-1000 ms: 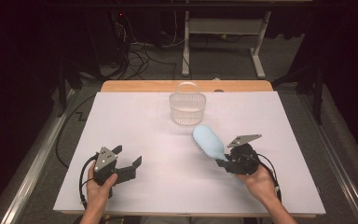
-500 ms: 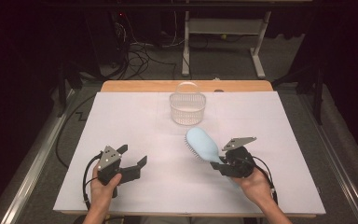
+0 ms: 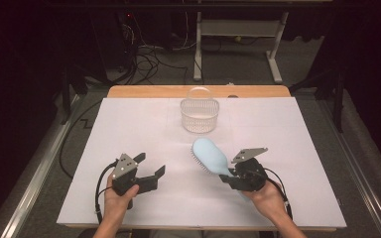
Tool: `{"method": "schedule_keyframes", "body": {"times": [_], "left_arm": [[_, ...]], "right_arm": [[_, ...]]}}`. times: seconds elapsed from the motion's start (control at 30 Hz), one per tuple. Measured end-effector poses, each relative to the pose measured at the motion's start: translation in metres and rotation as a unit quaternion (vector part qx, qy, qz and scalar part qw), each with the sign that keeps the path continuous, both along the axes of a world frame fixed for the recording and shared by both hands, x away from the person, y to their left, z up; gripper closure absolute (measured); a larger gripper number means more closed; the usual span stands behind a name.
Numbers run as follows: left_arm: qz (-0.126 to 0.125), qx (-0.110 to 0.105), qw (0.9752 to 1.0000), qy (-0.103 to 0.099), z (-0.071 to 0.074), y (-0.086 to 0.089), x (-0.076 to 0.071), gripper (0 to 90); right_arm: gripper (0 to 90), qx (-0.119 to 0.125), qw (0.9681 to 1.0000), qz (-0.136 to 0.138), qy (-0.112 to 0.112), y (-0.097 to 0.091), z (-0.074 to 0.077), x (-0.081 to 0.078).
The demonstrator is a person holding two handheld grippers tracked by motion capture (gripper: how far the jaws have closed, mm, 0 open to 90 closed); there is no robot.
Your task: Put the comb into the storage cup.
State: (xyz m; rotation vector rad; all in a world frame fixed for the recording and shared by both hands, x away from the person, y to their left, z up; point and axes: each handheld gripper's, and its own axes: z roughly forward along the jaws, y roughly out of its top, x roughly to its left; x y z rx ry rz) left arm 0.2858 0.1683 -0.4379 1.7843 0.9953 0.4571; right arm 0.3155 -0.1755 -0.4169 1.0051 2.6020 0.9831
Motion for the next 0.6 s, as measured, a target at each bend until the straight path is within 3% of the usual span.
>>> {"method": "schedule_keyframes", "body": {"times": [0.6], "left_arm": [[-0.058,0.0,0.9983,0.008,0.0,-0.043,0.007,18.4]], "right_arm": [[69.8,0.004,0.9999,0.009,-0.005,0.008,0.0,-0.001]]}}
